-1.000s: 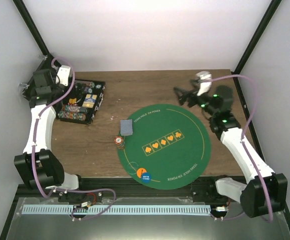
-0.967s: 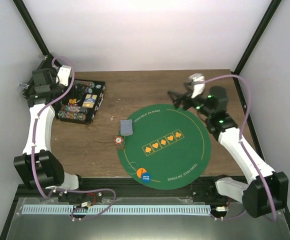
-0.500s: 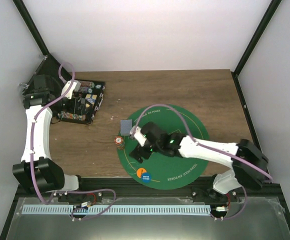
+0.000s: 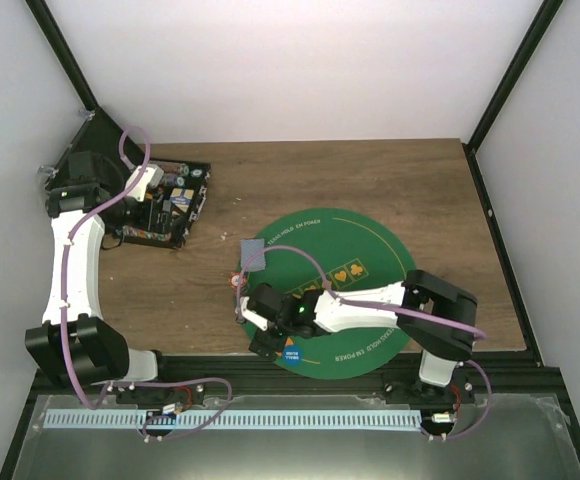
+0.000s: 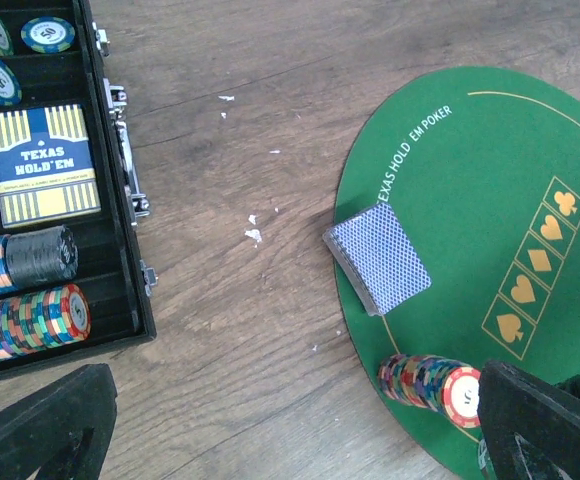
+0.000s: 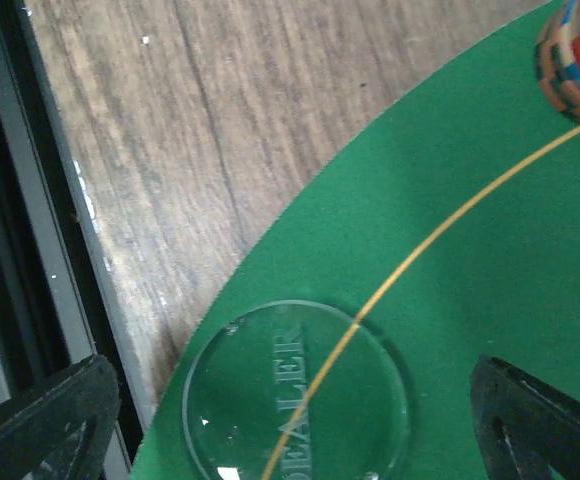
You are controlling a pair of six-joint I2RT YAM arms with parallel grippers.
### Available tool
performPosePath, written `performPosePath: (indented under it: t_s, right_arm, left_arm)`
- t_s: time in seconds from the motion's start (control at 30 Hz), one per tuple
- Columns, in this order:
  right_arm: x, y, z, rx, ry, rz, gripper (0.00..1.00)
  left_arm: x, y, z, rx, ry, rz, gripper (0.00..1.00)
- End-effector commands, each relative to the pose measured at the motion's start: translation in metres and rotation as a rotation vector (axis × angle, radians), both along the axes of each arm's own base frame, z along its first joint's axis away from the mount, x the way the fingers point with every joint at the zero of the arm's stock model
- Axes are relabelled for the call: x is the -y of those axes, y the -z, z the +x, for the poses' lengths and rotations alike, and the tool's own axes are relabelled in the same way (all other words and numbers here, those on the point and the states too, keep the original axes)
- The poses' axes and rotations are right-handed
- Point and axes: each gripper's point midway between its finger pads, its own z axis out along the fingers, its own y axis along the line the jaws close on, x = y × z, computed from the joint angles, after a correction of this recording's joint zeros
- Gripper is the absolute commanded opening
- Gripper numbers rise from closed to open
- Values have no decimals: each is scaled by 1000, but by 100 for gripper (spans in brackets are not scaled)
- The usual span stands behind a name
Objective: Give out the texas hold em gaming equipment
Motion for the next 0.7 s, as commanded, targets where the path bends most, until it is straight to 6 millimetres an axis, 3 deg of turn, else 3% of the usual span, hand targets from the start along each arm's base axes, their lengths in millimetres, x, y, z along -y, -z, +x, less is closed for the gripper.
performPosePath:
  t_s: [0.0, 0.17, 0.47, 0.67]
  right_arm:
    - [-11, -8, -2, 51, -15, 12, 94]
    - [-6, 1, -4, 54, -6, -15, 83]
    - [5, 28, 1, 89, 15, -134, 83]
    - [10, 30, -1, 100, 15, -163, 60]
  left_arm:
    - [3, 0, -3, 4, 26, -10, 99]
    - [4, 1, -2, -1, 29, -19, 100]
    - [5, 2, -2, -3, 37, -16, 100]
    - [4, 3, -3, -1, 41, -8, 100]
